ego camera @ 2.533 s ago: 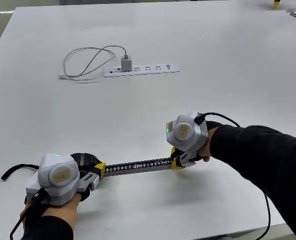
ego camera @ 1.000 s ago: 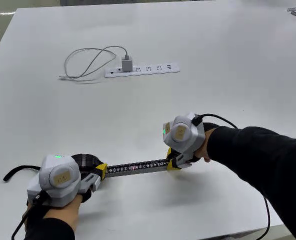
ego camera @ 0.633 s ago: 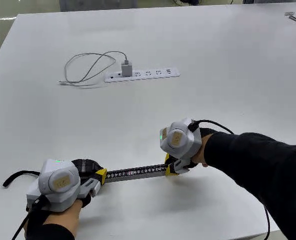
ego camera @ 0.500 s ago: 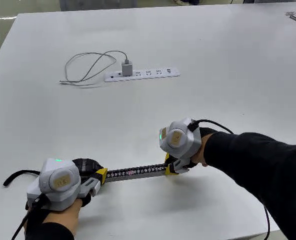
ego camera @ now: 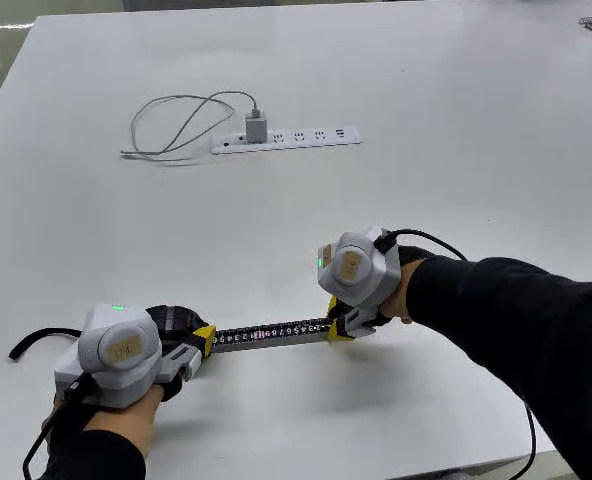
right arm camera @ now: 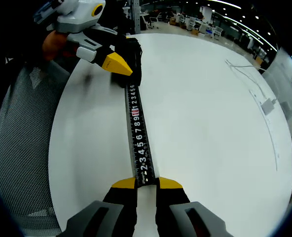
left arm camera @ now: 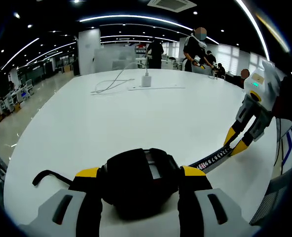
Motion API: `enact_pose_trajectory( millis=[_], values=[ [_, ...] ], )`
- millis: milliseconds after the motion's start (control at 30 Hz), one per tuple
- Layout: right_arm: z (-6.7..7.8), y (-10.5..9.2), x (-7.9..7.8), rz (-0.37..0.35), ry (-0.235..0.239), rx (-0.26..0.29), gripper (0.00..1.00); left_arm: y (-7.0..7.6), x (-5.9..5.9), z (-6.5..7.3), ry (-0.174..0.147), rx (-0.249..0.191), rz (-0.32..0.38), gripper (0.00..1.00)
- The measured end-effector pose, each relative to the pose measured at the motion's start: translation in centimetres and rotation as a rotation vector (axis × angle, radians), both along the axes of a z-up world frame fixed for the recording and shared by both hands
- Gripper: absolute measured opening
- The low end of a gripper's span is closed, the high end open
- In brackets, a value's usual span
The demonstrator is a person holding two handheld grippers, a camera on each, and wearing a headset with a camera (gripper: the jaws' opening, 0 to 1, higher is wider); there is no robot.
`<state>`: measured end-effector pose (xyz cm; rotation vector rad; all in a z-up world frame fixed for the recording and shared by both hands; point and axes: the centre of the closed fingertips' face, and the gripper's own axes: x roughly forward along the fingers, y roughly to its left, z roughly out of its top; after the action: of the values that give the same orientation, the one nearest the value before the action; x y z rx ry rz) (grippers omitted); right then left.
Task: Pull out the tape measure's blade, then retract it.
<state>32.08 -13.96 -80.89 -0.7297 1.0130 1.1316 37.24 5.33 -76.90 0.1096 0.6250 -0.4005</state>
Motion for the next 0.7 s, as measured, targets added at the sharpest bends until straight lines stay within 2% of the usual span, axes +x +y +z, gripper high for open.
enact_pose_trajectory(
  millis=[300,533,700],
  values=[
    [0.05,0.50,-0.04,0.030,-0.010,0.008,0.10,-0.05,0.02,0.01,0.002,0.002,-0.015,0.58],
    [0.03,0.80,0.05,0.014,0.008,0.005,0.10,-0.04,0.10,0.01,0.000,0.000,-0.017,0.58],
    [0.00,0.91,0.04,0.021,0.005,-0.004,0.10,-0.04,0.10,-0.01,0.001,0.000,-0.017,0.58]
  ],
)
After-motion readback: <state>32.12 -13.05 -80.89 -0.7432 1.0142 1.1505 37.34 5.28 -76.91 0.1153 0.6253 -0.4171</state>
